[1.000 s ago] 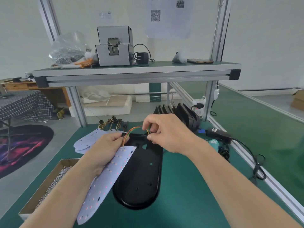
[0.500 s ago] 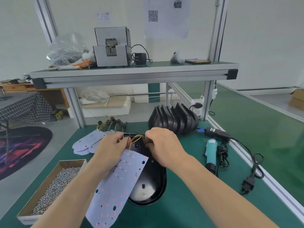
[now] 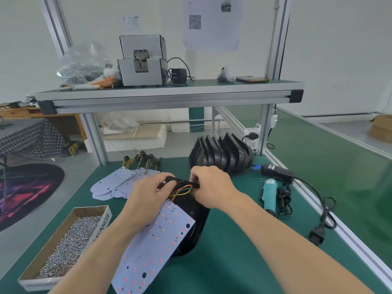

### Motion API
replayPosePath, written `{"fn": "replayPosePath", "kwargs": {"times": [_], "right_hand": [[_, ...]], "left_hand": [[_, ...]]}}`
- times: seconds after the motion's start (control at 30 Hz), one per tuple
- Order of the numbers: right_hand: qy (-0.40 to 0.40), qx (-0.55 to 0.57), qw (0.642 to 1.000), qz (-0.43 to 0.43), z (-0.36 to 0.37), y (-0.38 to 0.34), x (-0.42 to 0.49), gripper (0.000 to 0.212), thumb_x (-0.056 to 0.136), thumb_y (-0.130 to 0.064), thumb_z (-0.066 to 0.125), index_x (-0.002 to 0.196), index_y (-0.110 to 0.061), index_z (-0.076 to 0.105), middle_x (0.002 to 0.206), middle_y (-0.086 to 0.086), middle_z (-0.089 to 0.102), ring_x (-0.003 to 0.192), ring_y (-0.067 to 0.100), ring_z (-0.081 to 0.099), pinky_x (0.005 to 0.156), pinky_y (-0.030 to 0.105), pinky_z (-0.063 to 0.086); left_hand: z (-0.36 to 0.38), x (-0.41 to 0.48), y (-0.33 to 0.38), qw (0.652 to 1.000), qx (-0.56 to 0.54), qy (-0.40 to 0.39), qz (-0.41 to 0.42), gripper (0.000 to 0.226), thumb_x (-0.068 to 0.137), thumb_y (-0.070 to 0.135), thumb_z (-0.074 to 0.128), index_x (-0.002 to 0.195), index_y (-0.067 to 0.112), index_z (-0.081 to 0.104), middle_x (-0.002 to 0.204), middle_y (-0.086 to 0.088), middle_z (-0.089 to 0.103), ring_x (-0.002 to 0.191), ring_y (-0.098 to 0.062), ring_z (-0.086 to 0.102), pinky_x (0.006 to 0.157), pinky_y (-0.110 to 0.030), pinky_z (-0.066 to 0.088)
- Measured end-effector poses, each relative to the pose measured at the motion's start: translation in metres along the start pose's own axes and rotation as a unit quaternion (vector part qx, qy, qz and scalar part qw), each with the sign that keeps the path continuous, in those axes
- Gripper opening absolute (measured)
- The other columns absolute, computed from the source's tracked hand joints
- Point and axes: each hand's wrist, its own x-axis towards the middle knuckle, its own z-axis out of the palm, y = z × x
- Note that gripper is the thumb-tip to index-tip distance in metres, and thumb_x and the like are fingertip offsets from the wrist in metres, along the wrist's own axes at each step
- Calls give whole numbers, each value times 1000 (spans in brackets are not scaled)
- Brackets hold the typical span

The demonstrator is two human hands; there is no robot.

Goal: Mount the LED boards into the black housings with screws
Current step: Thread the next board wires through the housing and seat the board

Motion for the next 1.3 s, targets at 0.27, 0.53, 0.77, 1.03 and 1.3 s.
{"fn": "replayPosePath", "kwargs": {"times": [0.27,0.53,0.77,1.03,1.3], "right_hand": [[15,-21,1000,-4,15,-8,0,10,83,-24,56,89,-30,61,88,-3,56,93,30,60,68,35,36],[-185,208,959,-56,-8,18,0,21,96,-19,61,115,-9,67,123,6,62,113,15,57,106,38,42],[-196,516,832,58,0,30,-5,80,90,-75,35,90,-4,71,96,14,66,89,22,58,89,28,46],[39,334,936,106,17,26,-1,83,84,-79,26,52,-8,56,50,4,50,55,17,47,68,36,41],[141,294,943,69,5,24,-17,68,102,-54,34,78,5,59,78,20,59,80,25,54,76,36,38]], "left_hand": [[1,5,5,999,30,-9,31,19,99,26,53,85,22,64,68,1,61,60,-13,51,56,-22,37],[-7,8,-12,998,3,-36,60,18,101,23,53,91,28,67,75,4,66,69,-11,57,66,-25,43],[-12,8,-16,992,-103,-58,48,27,104,21,51,101,38,72,94,13,74,90,-4,67,80,-16,50],[-10,7,-18,990,-136,-43,15,21,103,23,53,102,34,71,93,2,74,92,-20,67,91,-38,49],[-8,13,-9,996,-76,17,34,19,103,24,51,97,32,68,66,20,63,61,-1,54,60,-20,40]]}}
